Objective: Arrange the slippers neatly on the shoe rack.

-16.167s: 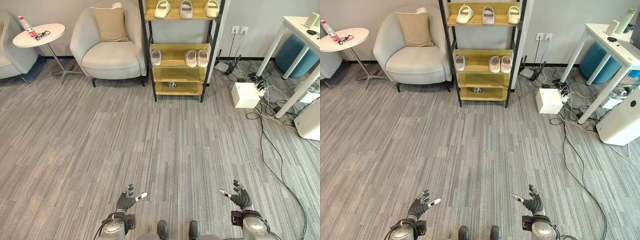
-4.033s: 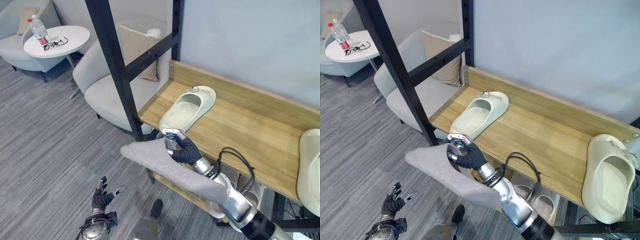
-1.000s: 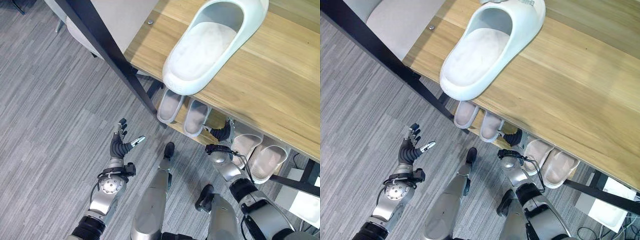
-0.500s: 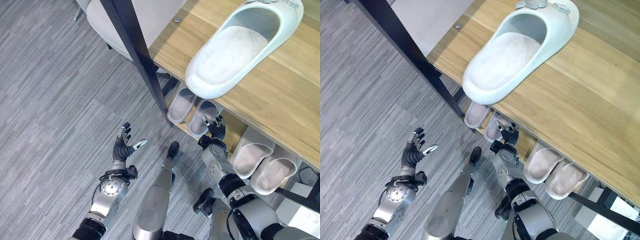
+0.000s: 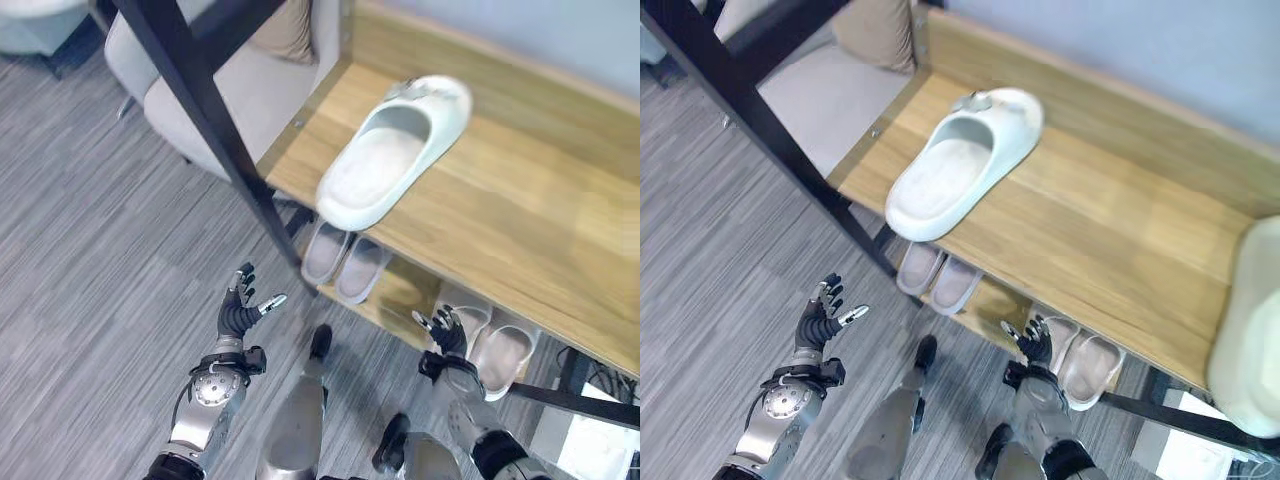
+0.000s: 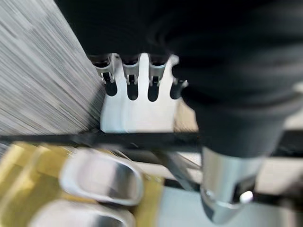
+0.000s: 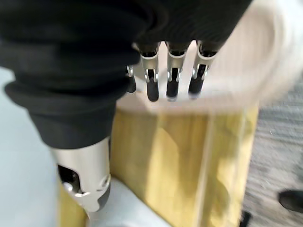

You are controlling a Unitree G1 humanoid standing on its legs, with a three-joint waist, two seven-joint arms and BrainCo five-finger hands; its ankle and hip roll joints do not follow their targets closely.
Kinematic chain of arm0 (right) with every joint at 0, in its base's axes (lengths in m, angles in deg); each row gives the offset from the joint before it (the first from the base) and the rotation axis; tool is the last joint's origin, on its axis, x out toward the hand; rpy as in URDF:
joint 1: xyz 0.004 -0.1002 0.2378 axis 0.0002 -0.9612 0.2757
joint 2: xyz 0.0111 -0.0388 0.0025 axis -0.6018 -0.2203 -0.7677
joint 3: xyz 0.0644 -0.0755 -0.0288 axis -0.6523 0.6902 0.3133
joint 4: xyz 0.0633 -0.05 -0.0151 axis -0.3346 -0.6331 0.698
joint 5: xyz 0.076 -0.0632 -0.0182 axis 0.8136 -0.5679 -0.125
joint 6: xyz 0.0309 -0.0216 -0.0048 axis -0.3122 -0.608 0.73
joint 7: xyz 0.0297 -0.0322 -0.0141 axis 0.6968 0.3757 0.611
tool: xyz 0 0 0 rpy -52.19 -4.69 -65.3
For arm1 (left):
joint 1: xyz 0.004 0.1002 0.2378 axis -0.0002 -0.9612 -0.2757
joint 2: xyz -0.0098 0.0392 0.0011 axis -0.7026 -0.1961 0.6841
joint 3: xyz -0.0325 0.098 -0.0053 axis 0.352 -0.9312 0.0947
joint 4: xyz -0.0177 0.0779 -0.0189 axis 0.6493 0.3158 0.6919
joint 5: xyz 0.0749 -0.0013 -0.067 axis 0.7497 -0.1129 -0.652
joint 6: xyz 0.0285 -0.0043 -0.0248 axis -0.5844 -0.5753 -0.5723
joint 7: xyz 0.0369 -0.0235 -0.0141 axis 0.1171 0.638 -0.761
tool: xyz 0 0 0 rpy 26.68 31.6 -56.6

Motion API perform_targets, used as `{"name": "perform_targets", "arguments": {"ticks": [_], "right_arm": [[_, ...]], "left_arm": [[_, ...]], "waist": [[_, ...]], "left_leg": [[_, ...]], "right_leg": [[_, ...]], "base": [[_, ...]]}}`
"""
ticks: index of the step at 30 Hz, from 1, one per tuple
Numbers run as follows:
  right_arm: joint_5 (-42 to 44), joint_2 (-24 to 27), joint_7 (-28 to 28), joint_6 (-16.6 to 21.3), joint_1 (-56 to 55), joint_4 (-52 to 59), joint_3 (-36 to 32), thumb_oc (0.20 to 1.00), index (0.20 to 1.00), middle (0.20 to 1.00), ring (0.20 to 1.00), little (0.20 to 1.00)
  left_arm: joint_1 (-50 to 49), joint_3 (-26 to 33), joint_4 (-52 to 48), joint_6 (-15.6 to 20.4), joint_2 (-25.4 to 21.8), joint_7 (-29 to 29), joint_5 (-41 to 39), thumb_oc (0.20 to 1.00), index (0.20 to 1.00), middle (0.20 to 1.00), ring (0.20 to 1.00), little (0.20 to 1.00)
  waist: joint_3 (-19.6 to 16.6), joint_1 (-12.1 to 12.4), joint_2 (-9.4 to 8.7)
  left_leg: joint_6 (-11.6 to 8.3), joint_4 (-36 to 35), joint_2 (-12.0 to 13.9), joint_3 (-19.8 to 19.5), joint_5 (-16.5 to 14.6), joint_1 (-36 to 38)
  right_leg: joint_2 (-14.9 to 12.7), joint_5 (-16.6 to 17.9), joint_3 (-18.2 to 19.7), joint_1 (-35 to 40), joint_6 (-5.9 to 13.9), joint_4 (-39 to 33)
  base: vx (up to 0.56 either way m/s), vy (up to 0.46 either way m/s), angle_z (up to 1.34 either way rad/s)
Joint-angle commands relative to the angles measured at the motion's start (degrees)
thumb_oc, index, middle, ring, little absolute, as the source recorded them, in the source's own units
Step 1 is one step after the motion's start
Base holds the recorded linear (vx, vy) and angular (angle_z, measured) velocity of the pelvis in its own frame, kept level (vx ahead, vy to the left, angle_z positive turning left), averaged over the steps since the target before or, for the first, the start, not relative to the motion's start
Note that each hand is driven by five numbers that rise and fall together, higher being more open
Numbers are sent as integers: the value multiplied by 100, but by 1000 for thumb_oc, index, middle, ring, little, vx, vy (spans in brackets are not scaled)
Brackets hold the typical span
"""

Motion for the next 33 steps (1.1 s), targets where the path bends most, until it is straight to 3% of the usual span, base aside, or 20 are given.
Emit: {"name": "perform_targets", "arguments": {"ticks": [1, 5, 7, 18, 20, 21, 26, 33], "right_arm": [[201, 158, 811, -29, 480, 454, -53, 1000, 1000, 1000, 1000, 1000], [29, 507, 1459, -131, 60, 971, 34, 1000, 1000, 1000, 1000, 1000], [-277, 848, 2096, -120, -610, 1839, 28, 1000, 1000, 1000, 1000, 1000], [-1217, 1540, 2821, -92, -2261, 3291, -661, 1000, 1000, 1000, 1000, 1000], [-1308, 1728, 3130, -213, -2622, 3328, -752, 1000, 1000, 1000, 1000, 1000], [-1307, 1725, 3132, -213, -2624, 3328, -754, 1000, 1000, 1000, 1000, 1000], [-1360, 1968, 3464, -257, -2642, 3332, -457, 1000, 1000, 1000, 1000, 1000], [-1592, 2021, 3375, -254, -2414, 3141, -134, 1000, 1000, 1000, 1000, 1000]], "left_arm": [[169, 228, -236, 48, -57, 247, -57, 1000, 1000, 1000, 1000, 1000], [82, 274, -78, -64, 26, 471, 20, 1000, 1000, 1000, 1000, 1000], [-78, 321, 62, -149, 83, 740, 261, 1000, 1000, 1000, 1000, 1000], [-580, 259, -197, -187, -193, 1734, 522, 1000, 1000, 1000, 1000, 1000], [-539, -232, -468, -285, -660, 2502, 550, 1000, 1000, 1000, 1000, 1000], [-538, -234, -468, -285, -664, 2505, 548, 1000, 1000, 1000, 1000, 1000], [437, -1479, -963, -158, -1443, 3258, 1572, 1000, 1000, 1000, 1000, 1000], [1565, -2382, -1611, -72, -1420, 3448, 1630, 1000, 1000, 1000, 1000, 1000]], "waist": [[81, 75, 77], [-216, -82, 86], [-489, -265, 134], [-786, -741, 282], [-843, -953, 329], [-844, -947, 327], [-927, -1234, 354], [-913, -1405, 348]], "left_leg": [[-252, 9, 241, 223, -1020, 667], [-304, -283, 254, 353, -930, 991], [-362, -319, 279, 511, -963, 1180], [-304, -319, 313, 847, -1177, 1551], [-282, -319, 329, 950, -1220, 1582], [-282, -319, 329, 953, -1222, 1583], [-284, -319, 352, 1070, -1287, 1646], [-268, -319, 354, 1113, -1323, 1675]], "right_leg": [[-110, 1162, 127, -164, 94, -1130], [-34, 1257, 159, 121, 132, -1488], [34, 1407, 217, 361, 178, -1900], [55, 1444, 552, 486, 239, -2066], [55, 1473, 679, 435, 264, -2066], [55, 1473, 682, 434, 264, -2066], [88, 1491, 846, 363, 282, -2059], [107, 1492, 936, 330, 271, -2040]], "base": [[94, -20, -30], [91, -46, -24], [98, -45, -10], [43, -6, -25], [1, -5, -8], [5, -14, -25], [19, -12, -18], [0, -12, -13]]}}
